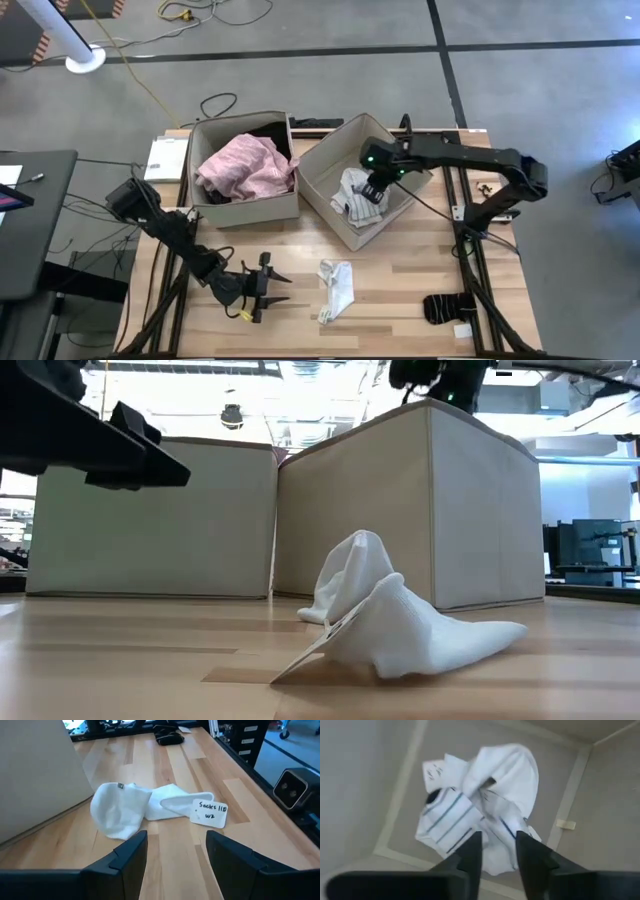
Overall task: Sort clothes
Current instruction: Put the black sock into the left laundry organizer
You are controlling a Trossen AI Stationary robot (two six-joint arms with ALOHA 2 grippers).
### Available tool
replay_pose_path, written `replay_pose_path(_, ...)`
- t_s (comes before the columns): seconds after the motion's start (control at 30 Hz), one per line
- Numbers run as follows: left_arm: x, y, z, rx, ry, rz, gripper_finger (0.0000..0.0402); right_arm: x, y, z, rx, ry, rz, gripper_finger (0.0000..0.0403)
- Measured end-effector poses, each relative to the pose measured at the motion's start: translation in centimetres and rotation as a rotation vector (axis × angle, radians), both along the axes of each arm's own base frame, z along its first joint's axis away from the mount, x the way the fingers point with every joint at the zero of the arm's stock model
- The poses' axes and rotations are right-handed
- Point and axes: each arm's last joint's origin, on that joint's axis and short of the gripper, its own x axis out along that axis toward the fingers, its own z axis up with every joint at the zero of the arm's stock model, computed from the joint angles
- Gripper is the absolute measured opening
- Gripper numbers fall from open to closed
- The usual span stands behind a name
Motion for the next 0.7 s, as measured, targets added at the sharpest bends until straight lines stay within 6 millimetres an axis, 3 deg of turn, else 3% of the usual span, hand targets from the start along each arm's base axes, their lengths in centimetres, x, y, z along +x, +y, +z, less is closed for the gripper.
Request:
replay_pose_path(0.3,0.0,0.0,0.0,0.022,-0.007,-0.008,0.0196,-3.1,2.6,5.4,-0.068,-0.272,0.062,0.0249)
replay_pose_path(0.53,0.1,0.0,0.0,0.041,-0.006,-0.012,0.0196,-6.3,7.0,8.6,0.037,-0.448,0.204,0.026)
replay_pose_path(0.7,0.1,0.0,0.0,0.052,-0.006,-0.015,0.0196,-8.0,10.9,9.2,0.169,-0.463,0.292,0.026)
